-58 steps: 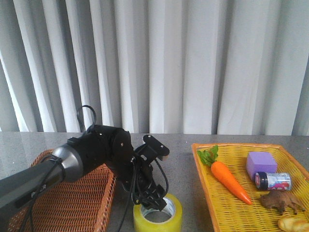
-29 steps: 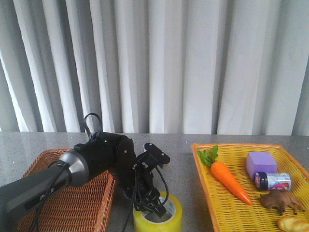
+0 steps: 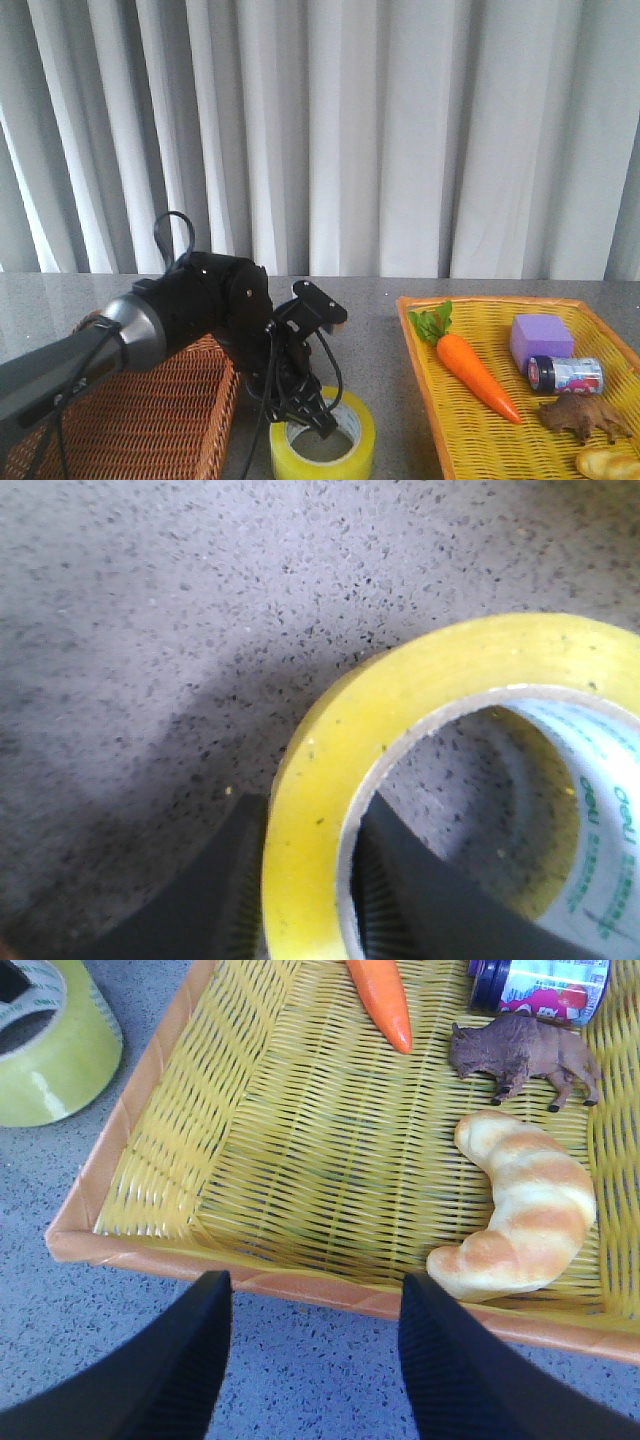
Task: Transfer tape with both arms
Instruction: 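Lower the left gripper and close it on the tape roll's rim, then lift the tape roll with the left gripper and carry it over the brown basket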
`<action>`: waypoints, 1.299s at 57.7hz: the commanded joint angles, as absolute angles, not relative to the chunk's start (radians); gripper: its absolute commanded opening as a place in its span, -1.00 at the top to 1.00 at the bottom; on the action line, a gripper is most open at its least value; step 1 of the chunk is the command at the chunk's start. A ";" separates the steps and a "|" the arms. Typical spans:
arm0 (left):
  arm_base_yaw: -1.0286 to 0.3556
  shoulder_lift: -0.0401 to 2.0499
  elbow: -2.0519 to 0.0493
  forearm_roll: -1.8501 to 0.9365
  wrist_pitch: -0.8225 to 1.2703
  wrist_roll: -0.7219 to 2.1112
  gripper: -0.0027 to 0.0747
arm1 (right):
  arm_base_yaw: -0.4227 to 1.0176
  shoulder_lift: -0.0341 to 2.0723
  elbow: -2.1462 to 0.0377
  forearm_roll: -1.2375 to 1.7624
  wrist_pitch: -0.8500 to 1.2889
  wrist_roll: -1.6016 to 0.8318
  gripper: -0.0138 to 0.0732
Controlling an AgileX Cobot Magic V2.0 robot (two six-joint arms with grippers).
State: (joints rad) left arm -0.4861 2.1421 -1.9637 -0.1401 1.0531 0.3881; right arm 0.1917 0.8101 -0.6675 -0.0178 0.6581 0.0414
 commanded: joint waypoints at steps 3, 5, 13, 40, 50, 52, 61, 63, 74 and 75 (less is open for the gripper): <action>-0.490 2.008 -1.995 -0.163 1.017 0.378 0.49 | 0.185 0.803 -0.692 -0.019 0.601 0.043 -0.17; -0.490 1.991 -1.995 -0.163 1.017 0.378 0.49 | 0.185 0.803 -0.692 -0.019 0.601 0.043 -0.17; -0.488 1.926 -1.995 -0.159 1.023 0.378 0.49 | 0.185 0.803 -0.692 -0.019 0.601 0.043 -0.17; -0.408 1.774 -1.994 -0.048 1.109 0.303 0.49 | 0.185 0.803 -0.692 -0.019 0.601 0.043 -0.17; -0.292 1.772 -1.994 -0.050 1.156 0.261 0.49 | 0.185 0.803 -0.692 -0.019 0.601 0.043 -0.17; -0.266 1.772 -1.994 -0.050 1.158 0.255 0.49 | 0.185 0.803 -0.692 -0.019 0.601 0.043 -0.17; -0.163 1.778 -1.993 -0.050 1.161 0.248 0.49 | 0.185 0.803 -0.692 -0.019 0.601 0.043 -0.17; -0.146 1.782 -1.989 -0.050 1.163 0.246 0.49 | 0.185 0.803 -0.692 -0.019 0.601 0.043 -0.17; -0.076 1.791 -1.874 -0.054 1.092 0.246 0.49 | 0.185 0.803 -0.692 -0.019 0.601 0.043 -0.17; -0.074 1.791 -1.853 -0.054 1.077 0.246 0.49 | 0.185 0.803 -0.692 -0.019 0.601 0.043 -0.17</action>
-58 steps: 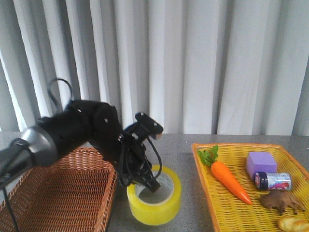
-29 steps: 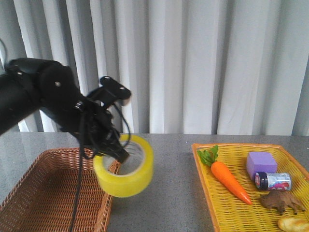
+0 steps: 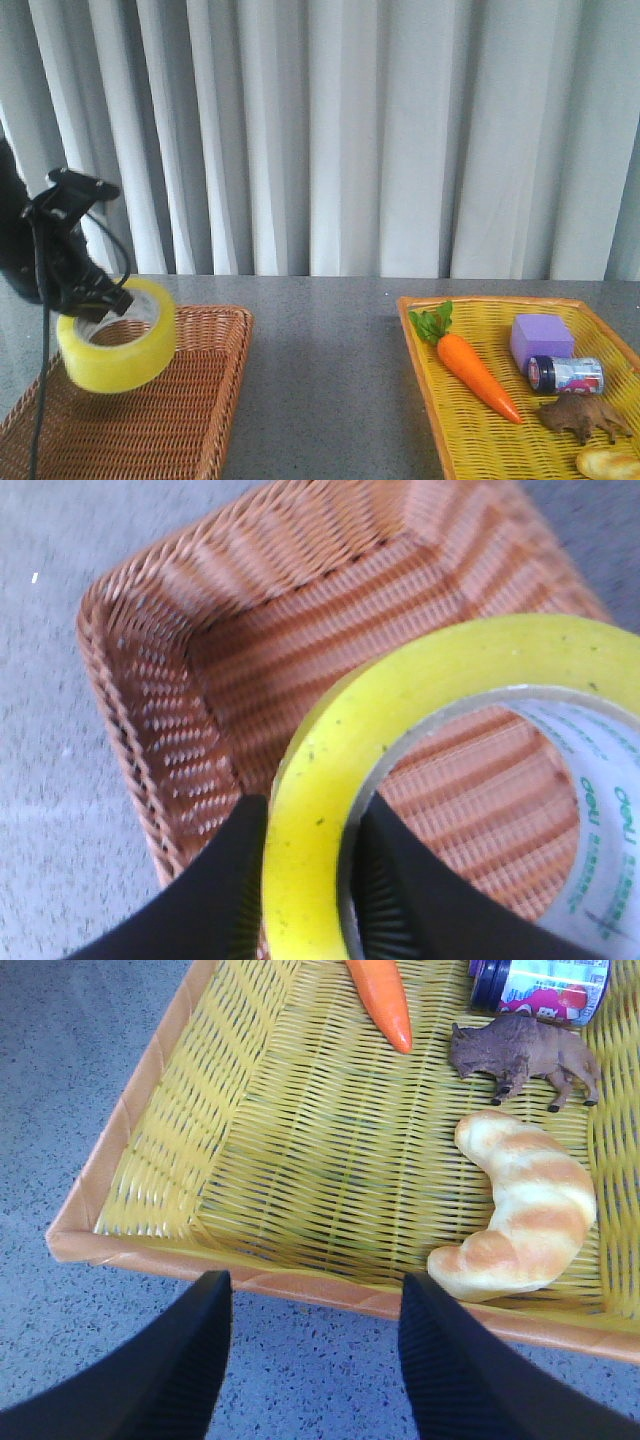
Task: Transfer tape with both arms
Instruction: 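Lift the tape roll with the left gripper and carry it over the brown basket, then lower the tape into the brown basket, open the left gripper and withdraw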
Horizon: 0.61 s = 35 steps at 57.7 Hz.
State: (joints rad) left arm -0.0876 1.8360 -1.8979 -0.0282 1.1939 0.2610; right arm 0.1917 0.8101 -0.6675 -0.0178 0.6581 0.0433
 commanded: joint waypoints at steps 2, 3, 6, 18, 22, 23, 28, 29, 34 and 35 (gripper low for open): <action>-0.070 1.791 -1.819 -0.056 1.032 0.246 0.49 | 0.185 0.803 -0.692 -0.019 0.601 0.043 -0.17; -0.070 1.791 -1.805 -0.056 1.015 0.246 0.49 | 0.185 0.803 -0.692 -0.019 0.601 0.043 -0.17; -0.070 1.791 -1.759 -0.057 0.958 0.246 0.49 | 0.185 0.803 -0.692 -0.019 0.601 0.043 -0.17; -0.070 1.791 -1.606 -0.058 0.744 0.246 0.49 | 0.185 0.803 -0.692 -0.019 0.601 0.043 -0.17; -0.071 1.791 -1.563 -0.058 0.700 0.246 0.49 | 0.185 0.803 -0.692 -0.019 0.601 0.043 -0.17; -0.071 1.791 -1.551 -0.058 0.686 0.246 0.49 | 0.185 0.803 -0.692 -0.019 0.601 0.043 -0.17; -0.071 1.791 -1.510 -0.058 0.631 0.246 0.49 | 0.185 0.803 -0.692 -0.019 0.601 0.043 -0.17; -0.071 1.791 -1.504 -0.058 0.623 0.246 0.49 | 0.185 0.803 -0.692 -0.019 0.601 0.043 -0.17; -0.071 1.791 -1.479 -0.058 0.586 0.246 0.49 | 0.185 0.803 -0.692 -0.019 0.601 0.043 -0.17; -0.071 1.791 -1.476 -0.058 0.582 0.246 0.49 | 0.185 0.803 -0.692 -0.019 0.601 0.043 -0.17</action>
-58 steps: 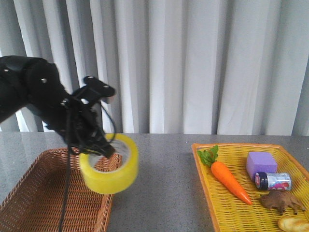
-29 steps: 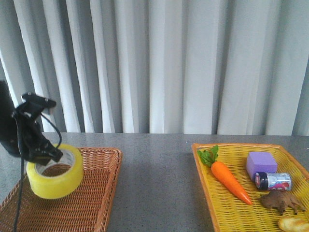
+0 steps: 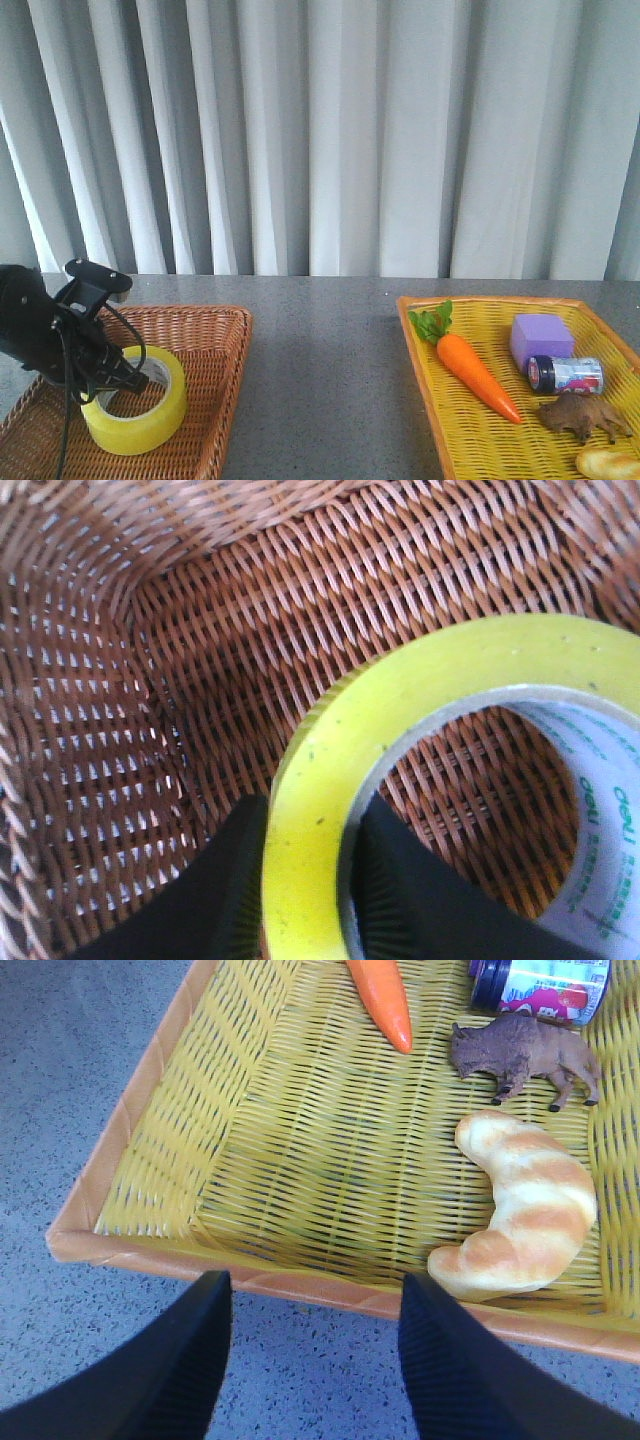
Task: Transfer tape with both arms
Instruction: 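Lower the tape into the brown basket, open the left gripper and withdraw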
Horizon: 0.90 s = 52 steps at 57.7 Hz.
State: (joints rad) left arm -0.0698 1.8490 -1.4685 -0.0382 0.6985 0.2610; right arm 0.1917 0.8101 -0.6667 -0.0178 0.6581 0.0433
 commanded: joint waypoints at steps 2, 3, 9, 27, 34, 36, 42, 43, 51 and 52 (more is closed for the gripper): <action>-0.071 1.791 -1.473 -0.058 0.580 0.246 0.49 | 0.185 0.803 -0.692 -0.019 0.601 0.043 -0.17; -0.071 1.791 -1.470 -0.058 0.578 0.246 0.48 | 0.185 0.803 -0.692 -0.019 0.601 0.043 -0.17; -0.071 1.791 -1.467 -0.058 0.594 0.246 0.46 | 0.185 0.803 -0.692 -0.019 0.601 0.043 -0.17; -0.071 1.776 -1.467 -0.058 0.625 0.246 -0.22 | 0.185 0.803 -0.692 -0.019 0.601 0.043 -0.17; -0.071 1.735 -1.467 -0.058 0.652 0.246 -0.43 | 0.185 0.803 -0.692 -0.019 0.601 0.043 -0.17; -0.071 1.719 -1.467 -0.058 0.661 0.246 -0.45 | 0.185 0.803 -0.692 -0.019 0.601 0.043 -0.17; -0.071 1.653 -1.467 -0.059 0.697 0.246 -0.45 | 0.185 0.803 -0.692 -0.019 0.601 0.043 -0.17; -0.071 1.643 -1.467 -0.059 0.700 0.246 -0.45 | 0.185 0.803 -0.692 -0.019 0.601 0.043 -0.17; -0.071 1.533 -1.467 -0.059 0.749 0.230 -0.45 | 0.185 0.803 -0.692 -0.019 0.601 0.043 -0.17; -0.071 1.522 -1.467 -0.059 0.755 0.220 -0.45 | 0.185 0.803 -0.692 -0.019 0.601 0.043 -0.17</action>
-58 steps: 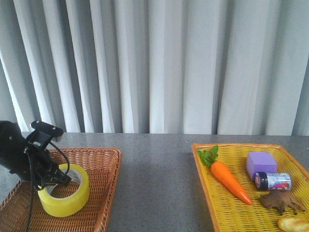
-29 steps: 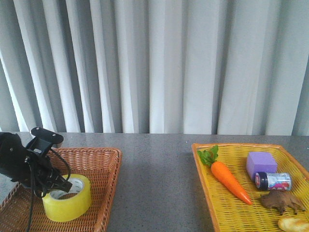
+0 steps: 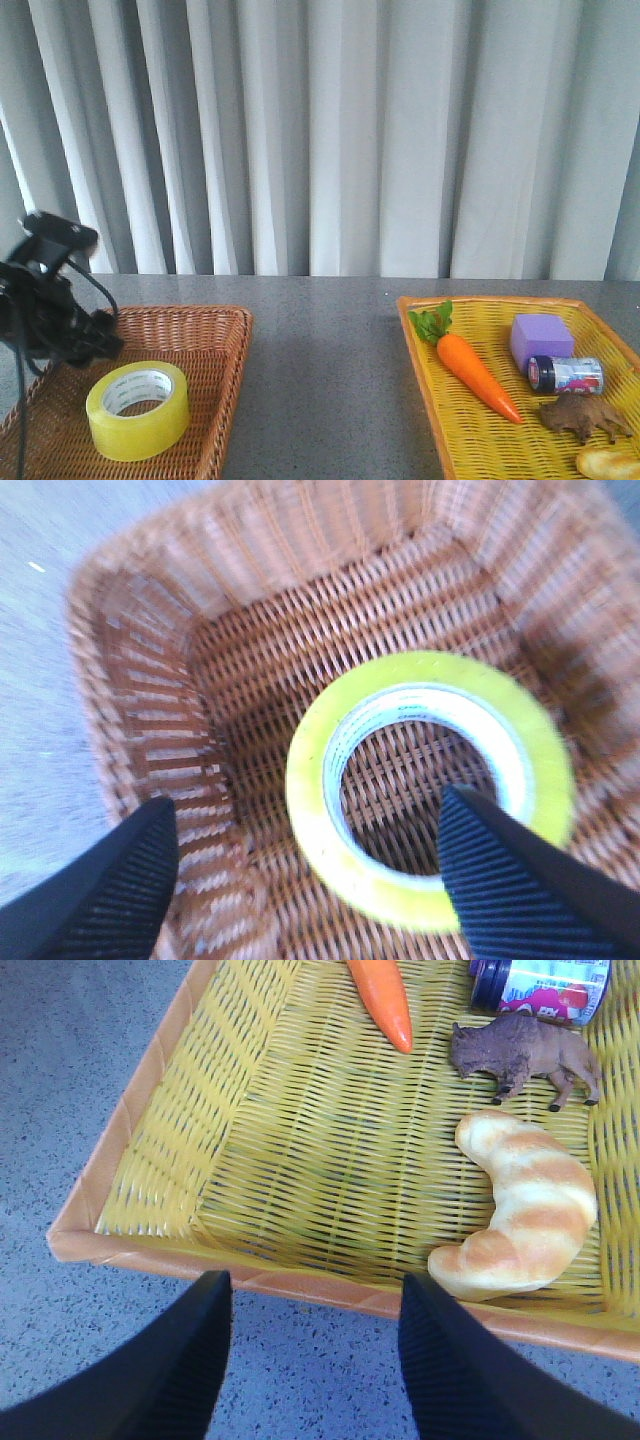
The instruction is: Transfer tape with both arms
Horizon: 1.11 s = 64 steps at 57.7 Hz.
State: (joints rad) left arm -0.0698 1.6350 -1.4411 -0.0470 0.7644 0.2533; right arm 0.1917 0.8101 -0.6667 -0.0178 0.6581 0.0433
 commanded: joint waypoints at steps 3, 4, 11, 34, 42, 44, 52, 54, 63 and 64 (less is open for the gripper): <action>-0.071 1.486 -1.467 -0.058 0.781 0.198 -0.45 | 0.185 0.803 -0.692 -0.019 0.601 0.043 -0.17; -0.071 1.475 -1.466 -0.058 0.789 0.193 -0.45 | 0.185 0.803 -0.692 -0.019 0.601 0.043 -0.17; -0.071 1.390 -1.465 -0.058 0.853 0.166 -0.45 | 0.185 0.803 -0.692 -0.019 0.601 0.043 -0.17; -0.071 1.008 -1.162 -0.059 0.805 0.112 -0.45 | 0.185 0.803 -0.692 -0.019 0.601 0.043 -0.17; -0.071 0.852 -0.962 -0.059 0.743 0.106 -0.45 | 0.185 0.803 -0.692 -0.019 0.600 0.043 -0.17; -0.071 0.814 -0.919 -0.059 0.741 0.106 -0.45 | 0.185 0.803 -0.692 -0.019 0.600 0.043 -0.17; -0.071 0.673 -0.772 -0.059 0.741 0.106 -0.45 | 0.185 0.803 -0.692 -0.019 0.600 0.043 -0.17; -0.071 0.639 -0.742 -0.059 0.737 0.105 -0.45 | 0.185 0.803 -0.692 -0.019 0.600 0.043 -0.17; -0.071 0.501 -0.636 -0.059 0.691 0.093 -0.45 | 0.185 0.803 -0.692 -0.019 0.600 0.043 -0.17; -0.071 0.492 -0.626 -0.059 0.684 0.093 -0.45 | 0.185 0.803 -0.692 -0.019 0.600 0.043 -0.17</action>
